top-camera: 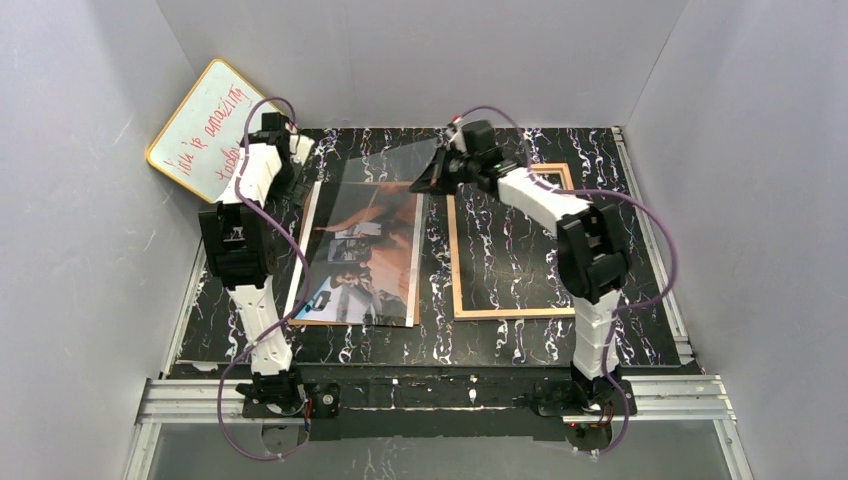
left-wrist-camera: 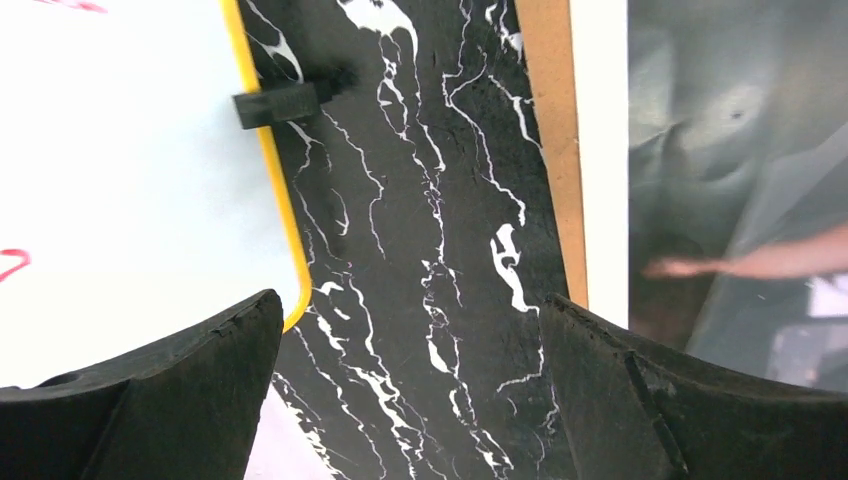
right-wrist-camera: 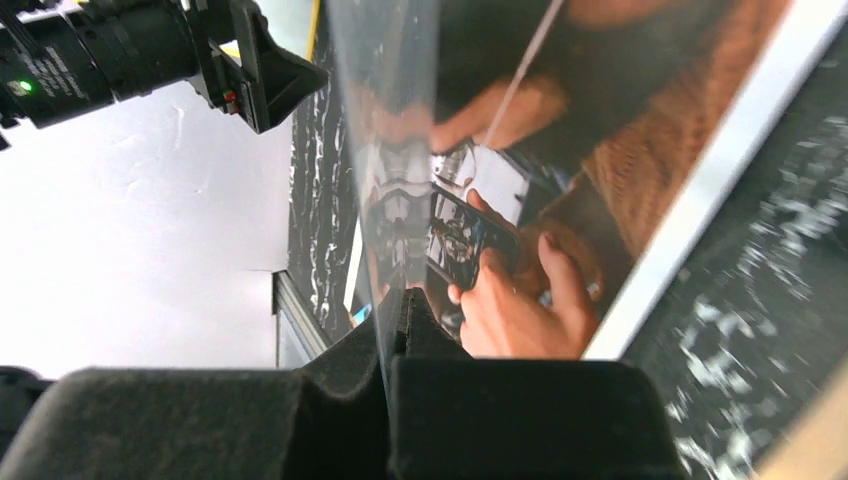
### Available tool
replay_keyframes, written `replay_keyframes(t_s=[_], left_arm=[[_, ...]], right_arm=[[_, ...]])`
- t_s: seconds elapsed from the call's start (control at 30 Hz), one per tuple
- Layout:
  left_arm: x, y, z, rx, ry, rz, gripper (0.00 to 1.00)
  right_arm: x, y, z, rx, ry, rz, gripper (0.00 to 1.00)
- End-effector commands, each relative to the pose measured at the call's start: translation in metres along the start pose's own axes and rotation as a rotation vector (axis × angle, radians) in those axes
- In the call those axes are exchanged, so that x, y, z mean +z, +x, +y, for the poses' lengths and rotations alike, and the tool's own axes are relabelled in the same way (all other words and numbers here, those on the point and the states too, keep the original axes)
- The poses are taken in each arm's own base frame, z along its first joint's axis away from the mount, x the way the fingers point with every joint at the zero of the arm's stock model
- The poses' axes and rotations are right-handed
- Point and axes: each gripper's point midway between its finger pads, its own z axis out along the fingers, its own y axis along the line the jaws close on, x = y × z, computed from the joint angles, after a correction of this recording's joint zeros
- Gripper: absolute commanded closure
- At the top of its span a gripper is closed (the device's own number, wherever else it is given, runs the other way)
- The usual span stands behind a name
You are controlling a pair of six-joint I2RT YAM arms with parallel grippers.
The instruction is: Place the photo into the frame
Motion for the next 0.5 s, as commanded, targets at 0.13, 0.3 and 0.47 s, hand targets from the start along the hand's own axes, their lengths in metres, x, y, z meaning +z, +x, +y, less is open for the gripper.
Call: replay_keyframes(t_s=[0.13, 0.3, 0.47], left_arm=[[-0.080, -0.011, -0.047, 0.107, 0.096, -0.073, 0.02], [-0.075, -0.003, -0.114, 0.250, 0.113, -0.053, 0.02], [-0.065, 0.003, -0.156, 0.341, 0.120, -0.038, 0.02]], right_arm=[[-0.149, -0.033, -0.042, -0.013, 0.198, -0.067, 0.99], [-0.200, -0.010, -0.126, 0.085, 0.431, -0.068, 0.99], [-0.226, -0.008, -0.186, 0.129, 0.653, -0.067, 0.99]])
